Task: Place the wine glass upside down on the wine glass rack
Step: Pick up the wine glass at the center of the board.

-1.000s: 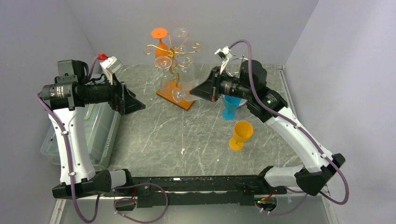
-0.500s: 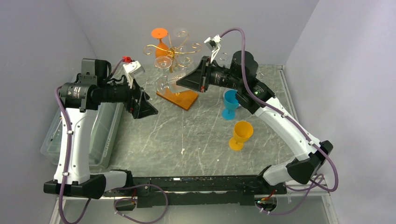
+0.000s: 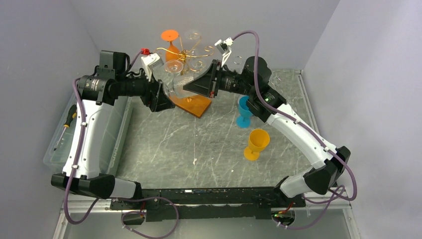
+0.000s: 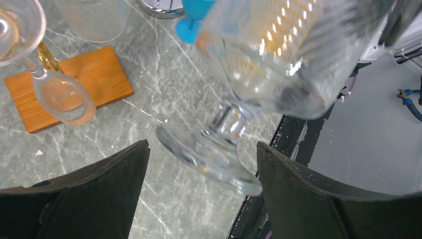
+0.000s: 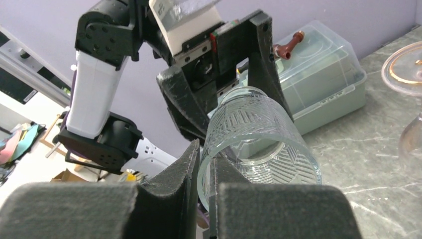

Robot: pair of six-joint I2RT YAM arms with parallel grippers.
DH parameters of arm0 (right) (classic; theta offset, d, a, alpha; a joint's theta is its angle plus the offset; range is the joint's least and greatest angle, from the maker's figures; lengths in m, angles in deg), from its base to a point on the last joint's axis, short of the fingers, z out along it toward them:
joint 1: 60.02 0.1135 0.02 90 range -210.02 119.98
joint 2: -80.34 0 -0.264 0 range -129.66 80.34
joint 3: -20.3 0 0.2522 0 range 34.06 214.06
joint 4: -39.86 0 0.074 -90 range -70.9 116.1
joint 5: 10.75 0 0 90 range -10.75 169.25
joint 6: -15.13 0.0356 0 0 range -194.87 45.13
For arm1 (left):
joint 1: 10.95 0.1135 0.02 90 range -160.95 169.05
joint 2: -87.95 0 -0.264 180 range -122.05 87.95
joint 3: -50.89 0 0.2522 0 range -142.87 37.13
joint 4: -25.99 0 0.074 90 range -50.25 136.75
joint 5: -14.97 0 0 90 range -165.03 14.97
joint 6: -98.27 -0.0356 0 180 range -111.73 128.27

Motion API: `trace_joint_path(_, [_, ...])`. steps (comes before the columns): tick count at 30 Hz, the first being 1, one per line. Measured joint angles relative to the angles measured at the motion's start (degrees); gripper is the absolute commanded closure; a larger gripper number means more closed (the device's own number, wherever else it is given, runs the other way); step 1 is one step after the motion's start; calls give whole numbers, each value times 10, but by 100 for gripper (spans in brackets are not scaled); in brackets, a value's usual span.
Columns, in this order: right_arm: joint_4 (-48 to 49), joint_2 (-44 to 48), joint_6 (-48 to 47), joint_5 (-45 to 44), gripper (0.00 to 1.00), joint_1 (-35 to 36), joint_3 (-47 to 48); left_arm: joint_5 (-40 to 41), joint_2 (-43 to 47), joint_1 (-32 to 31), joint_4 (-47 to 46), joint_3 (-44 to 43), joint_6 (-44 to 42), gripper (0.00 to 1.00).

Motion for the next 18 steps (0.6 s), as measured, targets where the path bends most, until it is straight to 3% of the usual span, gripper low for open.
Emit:
trace_joint_path(4, [11,-5,1,-1,100,7,-16,14,-7,-1,-16,-2,10,33])
trace_joint_path(12, [29,-10,-3,-27,100,25,-38,47,-6,-3,-40,-3,43,88])
trace_joint_path(14, [36,-11,-8,-44,100,33,-48,67,-6,-3,-40,-3,61,93])
trace_joint_path(18, [60,-11,-10,-60,81,41,-73,103,-6,-4,-40,-3,79,98])
